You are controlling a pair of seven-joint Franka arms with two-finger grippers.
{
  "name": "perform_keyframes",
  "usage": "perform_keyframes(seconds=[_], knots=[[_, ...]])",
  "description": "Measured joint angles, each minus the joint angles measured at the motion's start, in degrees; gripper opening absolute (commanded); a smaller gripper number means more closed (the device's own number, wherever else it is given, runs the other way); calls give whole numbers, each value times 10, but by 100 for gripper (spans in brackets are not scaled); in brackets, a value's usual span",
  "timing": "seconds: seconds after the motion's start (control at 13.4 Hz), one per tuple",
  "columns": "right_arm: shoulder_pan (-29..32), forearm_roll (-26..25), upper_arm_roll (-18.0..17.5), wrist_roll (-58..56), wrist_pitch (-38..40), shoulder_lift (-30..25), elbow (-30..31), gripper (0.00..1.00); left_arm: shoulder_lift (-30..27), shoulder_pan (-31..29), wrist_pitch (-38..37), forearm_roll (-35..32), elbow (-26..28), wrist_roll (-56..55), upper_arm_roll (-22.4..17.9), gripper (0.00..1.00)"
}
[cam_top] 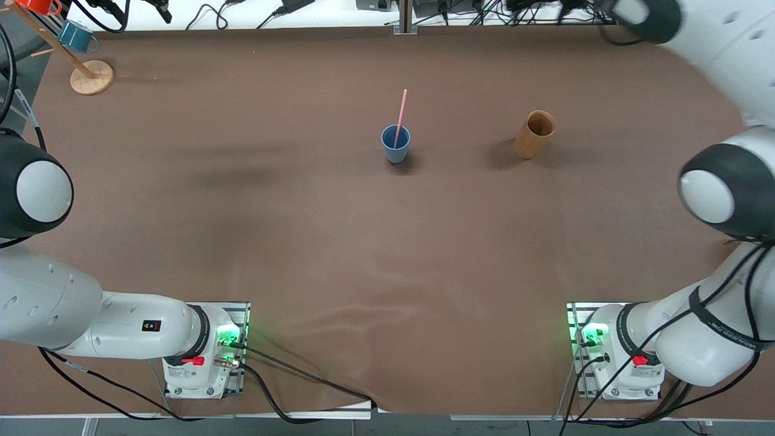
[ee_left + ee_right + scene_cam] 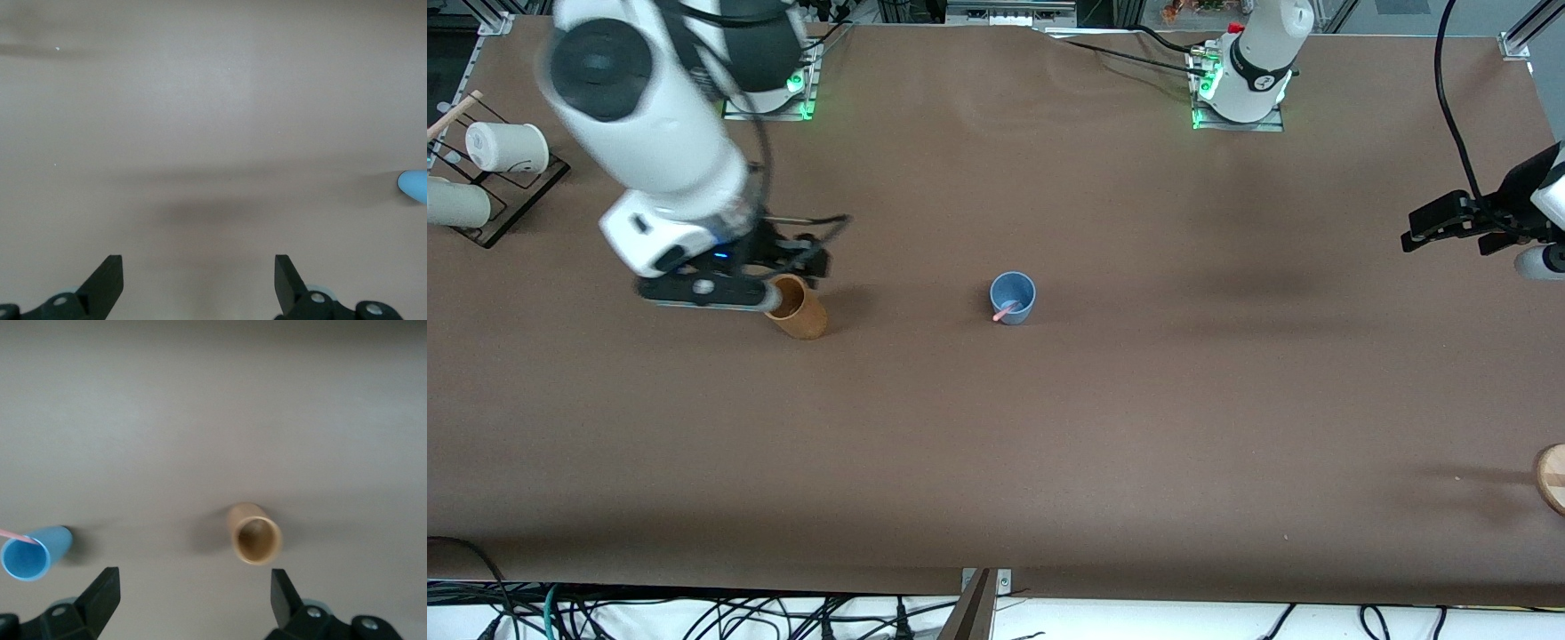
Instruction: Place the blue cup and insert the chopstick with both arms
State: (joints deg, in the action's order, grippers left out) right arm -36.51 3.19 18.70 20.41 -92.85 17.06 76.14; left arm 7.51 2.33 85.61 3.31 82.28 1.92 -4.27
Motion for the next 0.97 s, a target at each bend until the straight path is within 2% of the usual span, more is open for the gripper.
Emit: perform_keyframes(seconds=[0.07, 0.22, 0.45, 0.6, 0.97], knots=[[37, 1, -16, -35, 4, -35, 32, 100, 1, 0, 0, 0, 0, 0, 0, 100], [128, 1, -73, -87, 24, -101, 82, 100, 3, 0, 2, 0, 0, 0, 0, 100], [228, 1, -142, -119, 60, -163, 111, 100, 5, 0, 3, 0, 0, 0, 0, 100], [252, -3, -162, -122, 67, -178, 116, 100, 8, 0, 3, 0, 0, 0, 0, 100], [253, -18, -172, -122, 67, -163, 116, 100, 12, 0, 5, 0, -1, 0, 0, 100]])
